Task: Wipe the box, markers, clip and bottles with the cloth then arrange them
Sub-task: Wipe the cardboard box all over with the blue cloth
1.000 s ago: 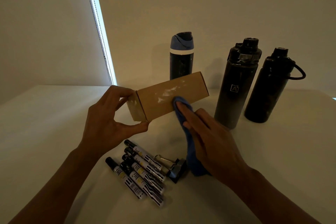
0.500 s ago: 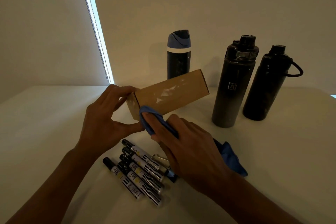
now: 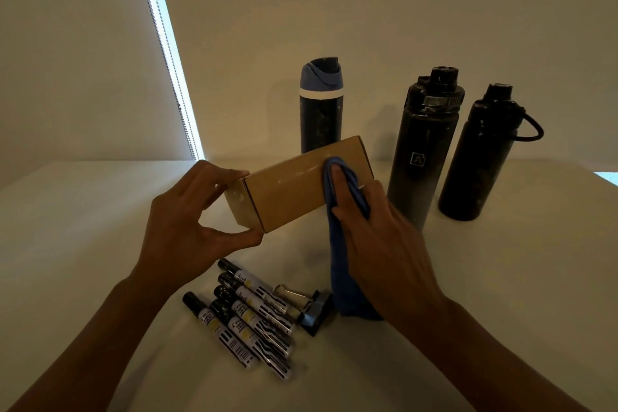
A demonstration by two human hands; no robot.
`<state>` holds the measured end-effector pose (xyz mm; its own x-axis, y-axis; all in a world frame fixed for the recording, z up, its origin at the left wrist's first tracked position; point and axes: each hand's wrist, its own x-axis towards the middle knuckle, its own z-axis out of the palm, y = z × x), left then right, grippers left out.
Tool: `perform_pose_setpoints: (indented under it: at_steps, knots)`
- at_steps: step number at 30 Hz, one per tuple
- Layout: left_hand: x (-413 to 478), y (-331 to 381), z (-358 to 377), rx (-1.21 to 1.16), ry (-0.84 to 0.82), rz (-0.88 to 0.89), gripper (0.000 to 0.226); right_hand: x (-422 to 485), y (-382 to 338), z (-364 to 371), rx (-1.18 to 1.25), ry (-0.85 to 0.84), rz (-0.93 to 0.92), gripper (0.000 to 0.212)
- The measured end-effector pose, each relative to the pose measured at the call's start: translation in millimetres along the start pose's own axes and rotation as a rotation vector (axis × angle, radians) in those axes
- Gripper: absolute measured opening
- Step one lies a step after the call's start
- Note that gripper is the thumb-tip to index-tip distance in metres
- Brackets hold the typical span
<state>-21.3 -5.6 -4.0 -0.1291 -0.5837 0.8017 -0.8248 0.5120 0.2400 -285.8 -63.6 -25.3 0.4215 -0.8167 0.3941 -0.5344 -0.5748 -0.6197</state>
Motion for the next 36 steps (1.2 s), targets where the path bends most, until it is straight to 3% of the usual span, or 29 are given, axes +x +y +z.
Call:
perform_pose_setpoints:
  at_steps: [1,3,4,6,8,11,14,16,18,20,23,24,26,28,33,36]
  knots:
    - [-1,-2,0,-0.03,-0.007,-0.014,0.072,5,3,-1,-0.134,-0.032,-0.031,0.116]
    - [0,-3,2,-0.001,-0.03,0.002,0.071,0,-20,5,-0.126,-0.139,-0.007,0.064]
    - [0,-3,2,0.005,-0.044,0.008,0.07,-3,-30,12,-0.125,-0.164,0.012,0.055]
    - [-1,-3,3,-0.004,-0.061,0.013,0.07,-17,-48,24,-0.291,0.037,-0.275,0.055]
    - [-1,-3,3,0.008,-0.059,0.013,0.069,-22,-49,27,-0.345,0.145,-0.323,0.058]
    - [0,-3,0,0.04,-0.057,0.012,0.069,-15,-35,28,-0.395,0.182,-0.407,0.09]
    - [0,-3,-1,0.051,-0.045,0.028,0.07,-12,-25,17,-0.516,0.214,-0.342,0.075]
    - [0,-2,-2,0.055,-0.037,0.029,0.07,-4,-8,8,-0.383,0.159,-0.26,0.062]
    - [0,-1,-2,0.055,-0.034,0.027,0.069,0,3,6,-0.123,0.135,-0.144,0.068]
    - [-1,-2,0,0.045,-0.045,0.023,0.07,4,7,5,-0.176,0.194,-0.091,0.053]
    - [-1,-3,2,0.03,-0.066,0.018,0.072,-7,-9,15,-0.205,0.012,-0.16,0.086]
    - [-1,-3,2,0.021,-0.074,0.015,0.072,-9,-17,20,-0.23,-0.07,-0.17,0.085]
    - [-1,-3,1,-0.003,-0.091,0.007,0.072,-10,-27,34,-0.358,0.09,-0.333,0.092]
    - [-2,-4,1,-0.008,-0.091,0.002,0.073,-11,-27,35,-0.336,0.139,-0.379,0.111]
    - [-2,-4,-1,-0.024,-0.061,-0.022,0.075,-2,-11,-1,-0.251,0.204,-0.227,0.082]
    - [-2,-4,-1,-0.028,-0.066,-0.016,0.075,3,5,-15,-0.482,0.264,-0.156,0.08]
